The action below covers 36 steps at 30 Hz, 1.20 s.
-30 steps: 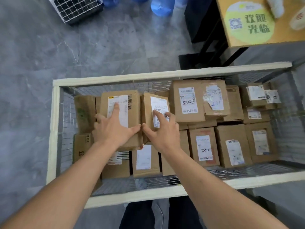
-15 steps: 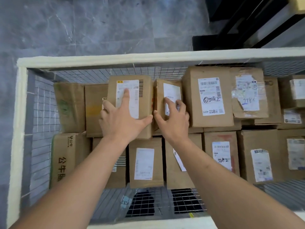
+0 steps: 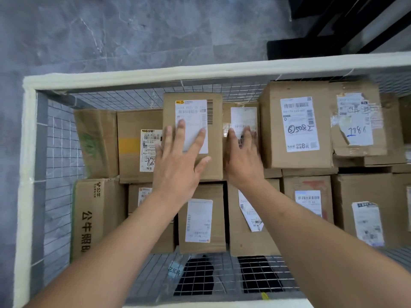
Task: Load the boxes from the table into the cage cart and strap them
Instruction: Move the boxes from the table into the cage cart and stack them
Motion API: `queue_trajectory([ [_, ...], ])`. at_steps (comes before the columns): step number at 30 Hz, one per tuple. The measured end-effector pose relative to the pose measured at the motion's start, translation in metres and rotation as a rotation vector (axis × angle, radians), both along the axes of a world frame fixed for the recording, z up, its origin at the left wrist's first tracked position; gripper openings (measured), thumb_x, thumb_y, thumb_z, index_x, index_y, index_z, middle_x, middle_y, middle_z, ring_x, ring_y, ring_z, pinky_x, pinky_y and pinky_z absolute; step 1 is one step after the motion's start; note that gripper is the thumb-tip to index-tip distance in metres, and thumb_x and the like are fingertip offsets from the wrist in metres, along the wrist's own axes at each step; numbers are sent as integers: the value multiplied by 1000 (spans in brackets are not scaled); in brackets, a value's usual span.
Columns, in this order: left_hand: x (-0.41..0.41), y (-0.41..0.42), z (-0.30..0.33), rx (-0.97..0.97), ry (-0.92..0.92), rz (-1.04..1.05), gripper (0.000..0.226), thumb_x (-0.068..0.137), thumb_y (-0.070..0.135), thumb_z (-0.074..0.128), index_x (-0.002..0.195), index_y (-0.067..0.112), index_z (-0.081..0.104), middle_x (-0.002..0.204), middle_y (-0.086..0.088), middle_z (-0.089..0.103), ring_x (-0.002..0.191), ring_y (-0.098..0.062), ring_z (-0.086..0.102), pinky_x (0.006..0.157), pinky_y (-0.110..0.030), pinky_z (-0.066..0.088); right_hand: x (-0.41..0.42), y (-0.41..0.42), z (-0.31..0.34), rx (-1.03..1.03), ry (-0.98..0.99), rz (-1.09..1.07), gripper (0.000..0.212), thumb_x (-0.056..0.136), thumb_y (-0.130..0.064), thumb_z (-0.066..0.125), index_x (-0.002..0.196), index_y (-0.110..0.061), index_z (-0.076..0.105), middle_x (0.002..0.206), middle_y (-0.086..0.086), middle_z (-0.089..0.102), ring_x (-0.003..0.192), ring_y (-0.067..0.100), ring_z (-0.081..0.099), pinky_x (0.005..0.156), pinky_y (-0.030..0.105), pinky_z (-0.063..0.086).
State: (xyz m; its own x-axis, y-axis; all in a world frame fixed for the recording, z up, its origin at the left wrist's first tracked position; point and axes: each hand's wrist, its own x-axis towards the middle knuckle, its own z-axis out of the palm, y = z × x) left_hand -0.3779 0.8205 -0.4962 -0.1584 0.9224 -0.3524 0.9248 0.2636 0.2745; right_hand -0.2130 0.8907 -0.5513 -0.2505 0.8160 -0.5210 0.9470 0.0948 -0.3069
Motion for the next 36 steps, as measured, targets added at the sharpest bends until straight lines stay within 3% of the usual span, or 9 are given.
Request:
queue_trajectory([
  [4,2,2,-4,20,46,-33,63,108,60,30,164,43,6,173,-8,-12,159,-35,-11,128,-57,0,2,6,13,-48,-84,36,97,90,-1,62,164,-32,6,172,8,-12,156,34,14,105,47,46],
  [9,8,6,8,-42,80,-53,69,107,60,33,165,38,4,173,-12,-13,159,-39,-9,128,-49,3,-2,14,31,-189,-146,58,104,89,-2,68,165,-29,3,171,9,-17,158,34,7,103,48,47],
  [11,7,10,15,-86,91,-71,71,107,57,36,166,36,3,172,-13,-12,158,-41,-8,128,-50,6,-4,19,37,-228,-125,32,86,93,-1,60,163,-25,17,172,12,-8,156,37,15,105,50,44],
  [14,4,16,28,-109,117,-110,69,107,50,44,166,33,12,172,-16,1,157,-45,1,128,-52,5,-3,16,50,-136,-68,-17,37,97,-7,50,134,-13,50,156,15,33,134,39,45,92,48,48],
  [17,4,18,48,-102,135,-135,66,106,44,47,165,29,20,171,-13,12,157,-45,4,129,-54,1,0,0,74,-8,-28,41,27,96,-8,50,122,-11,56,132,9,48,117,34,52,76,39,43],
  [25,-3,0,142,-125,82,-254,66,101,44,53,161,30,29,169,1,24,153,-30,26,128,-51,13,11,-42,186,134,37,170,41,105,-27,46,144,-15,51,143,10,51,122,33,54,91,40,48],
  [31,-4,-21,235,-30,112,-337,70,100,51,51,162,30,28,170,1,24,154,-26,26,127,-49,17,18,-76,288,231,47,160,49,106,-37,46,151,-18,46,157,9,43,138,29,46,104,39,42],
  [36,4,-37,320,93,117,-388,66,101,54,47,160,30,32,168,3,26,153,-26,28,125,-47,22,29,-97,372,315,53,101,52,103,-43,47,150,-21,46,153,8,46,135,29,47,105,43,44],
])
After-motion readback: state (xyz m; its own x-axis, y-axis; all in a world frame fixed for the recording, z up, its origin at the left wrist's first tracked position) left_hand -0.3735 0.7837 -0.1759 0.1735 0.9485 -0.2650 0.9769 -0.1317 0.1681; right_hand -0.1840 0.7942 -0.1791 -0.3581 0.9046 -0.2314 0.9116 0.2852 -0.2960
